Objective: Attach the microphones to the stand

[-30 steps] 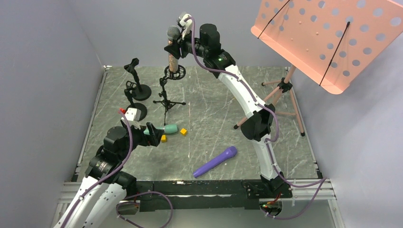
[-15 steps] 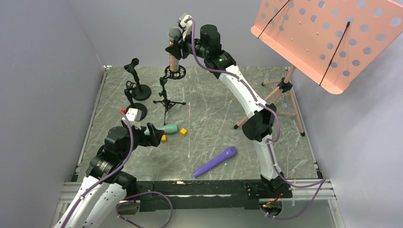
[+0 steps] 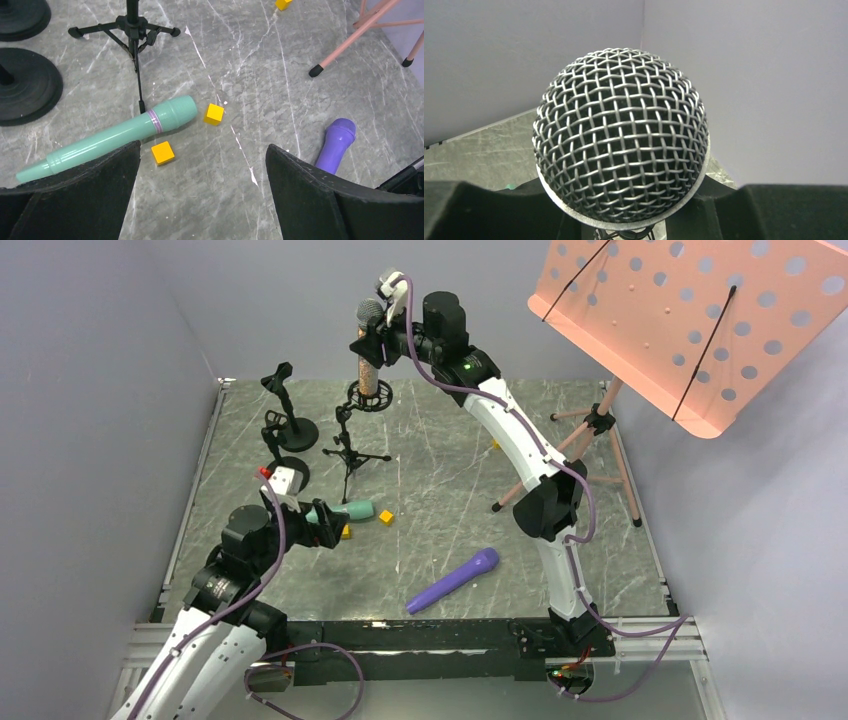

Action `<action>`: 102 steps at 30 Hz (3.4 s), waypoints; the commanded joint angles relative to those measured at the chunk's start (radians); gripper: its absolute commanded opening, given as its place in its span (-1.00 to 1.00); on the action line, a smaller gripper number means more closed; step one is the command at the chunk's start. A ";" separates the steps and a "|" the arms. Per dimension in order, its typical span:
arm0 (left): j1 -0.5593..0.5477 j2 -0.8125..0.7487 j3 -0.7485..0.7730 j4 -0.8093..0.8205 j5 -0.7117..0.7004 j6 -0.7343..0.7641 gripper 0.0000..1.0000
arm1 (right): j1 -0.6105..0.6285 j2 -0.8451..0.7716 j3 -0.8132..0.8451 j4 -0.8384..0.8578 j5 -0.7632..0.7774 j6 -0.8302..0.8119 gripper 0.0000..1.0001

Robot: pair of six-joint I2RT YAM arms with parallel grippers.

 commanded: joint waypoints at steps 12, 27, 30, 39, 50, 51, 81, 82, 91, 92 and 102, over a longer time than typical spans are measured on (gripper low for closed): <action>0.005 0.052 0.024 0.114 0.003 0.204 0.94 | 0.019 0.032 0.051 -0.226 0.046 0.025 -1.00; 0.005 0.118 0.029 0.253 0.014 0.235 0.93 | 0.019 0.035 0.086 -0.265 0.072 0.131 -1.00; 0.005 0.121 0.030 0.259 0.014 0.235 0.93 | 0.019 0.043 0.060 -0.255 0.070 0.136 -1.00; 0.005 0.107 0.000 0.272 0.005 0.211 0.93 | 0.030 0.086 0.009 -0.217 0.048 0.142 -1.00; 0.005 0.060 -0.037 0.263 -0.014 0.192 0.93 | 0.045 0.102 -0.055 -0.214 0.029 0.122 -1.00; 0.005 0.058 -0.040 0.262 -0.015 0.191 0.93 | 0.045 0.104 -0.056 -0.220 0.031 0.118 -1.00; 0.006 0.035 -0.056 0.263 0.001 0.157 0.93 | 0.058 0.070 -0.152 -0.218 -0.015 0.056 -0.60; 0.005 0.035 -0.055 0.262 0.000 0.157 0.93 | 0.058 0.065 -0.135 -0.217 -0.017 0.055 -0.46; 0.005 0.031 -0.050 0.258 0.003 0.152 0.93 | 0.034 0.006 -0.105 -0.184 -0.064 0.077 0.63; 0.005 0.031 -0.048 0.258 0.005 0.150 0.93 | 0.031 0.001 -0.105 -0.182 -0.074 0.077 0.70; 0.005 0.054 -0.015 0.246 0.013 0.155 0.94 | -0.018 -0.070 -0.123 -0.161 -0.176 0.061 0.99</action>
